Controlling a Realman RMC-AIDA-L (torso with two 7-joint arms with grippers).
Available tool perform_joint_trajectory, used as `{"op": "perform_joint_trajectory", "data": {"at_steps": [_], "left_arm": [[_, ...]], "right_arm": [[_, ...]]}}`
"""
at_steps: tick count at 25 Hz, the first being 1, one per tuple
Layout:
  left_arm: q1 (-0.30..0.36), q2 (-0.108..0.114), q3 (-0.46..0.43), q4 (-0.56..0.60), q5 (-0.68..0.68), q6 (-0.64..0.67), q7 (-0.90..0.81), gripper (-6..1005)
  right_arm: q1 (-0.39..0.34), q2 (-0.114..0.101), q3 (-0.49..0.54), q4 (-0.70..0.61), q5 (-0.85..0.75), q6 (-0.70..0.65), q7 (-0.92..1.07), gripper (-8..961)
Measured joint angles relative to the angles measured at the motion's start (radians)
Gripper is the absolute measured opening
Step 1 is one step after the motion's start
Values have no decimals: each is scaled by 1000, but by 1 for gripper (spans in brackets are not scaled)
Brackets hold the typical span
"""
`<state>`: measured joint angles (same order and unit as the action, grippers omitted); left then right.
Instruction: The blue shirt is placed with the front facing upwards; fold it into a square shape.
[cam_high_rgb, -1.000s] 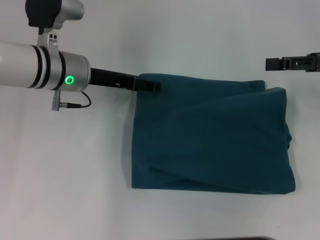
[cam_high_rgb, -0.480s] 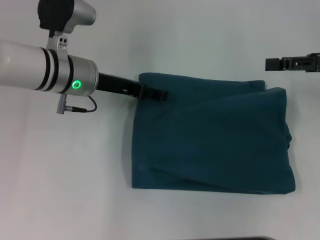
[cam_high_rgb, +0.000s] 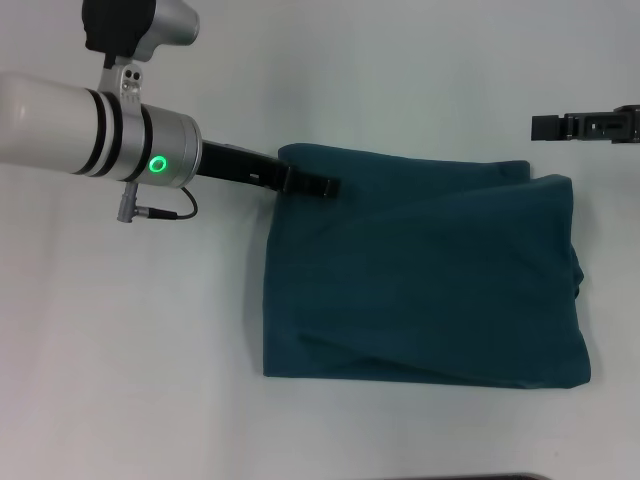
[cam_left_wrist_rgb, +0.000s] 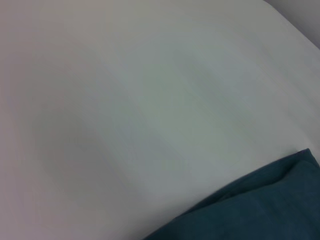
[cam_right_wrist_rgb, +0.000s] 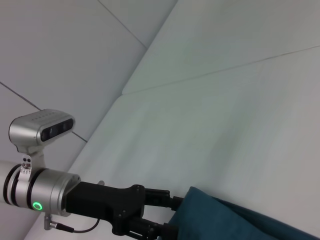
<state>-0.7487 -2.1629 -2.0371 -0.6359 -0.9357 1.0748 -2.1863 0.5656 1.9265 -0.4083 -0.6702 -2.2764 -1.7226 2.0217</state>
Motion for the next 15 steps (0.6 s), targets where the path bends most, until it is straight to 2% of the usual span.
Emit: {"op": "perform_joint_trajectory", "data": {"at_steps": [11, 15], "left_arm": [[-1, 0, 12, -2, 7, -9, 0, 866], [-6, 0, 44, -2, 8, -12, -2, 759]], "right_arm": [[4, 0, -2, 1, 0, 0, 0, 674], [4, 0, -2, 2, 0, 0, 0, 674]]}}
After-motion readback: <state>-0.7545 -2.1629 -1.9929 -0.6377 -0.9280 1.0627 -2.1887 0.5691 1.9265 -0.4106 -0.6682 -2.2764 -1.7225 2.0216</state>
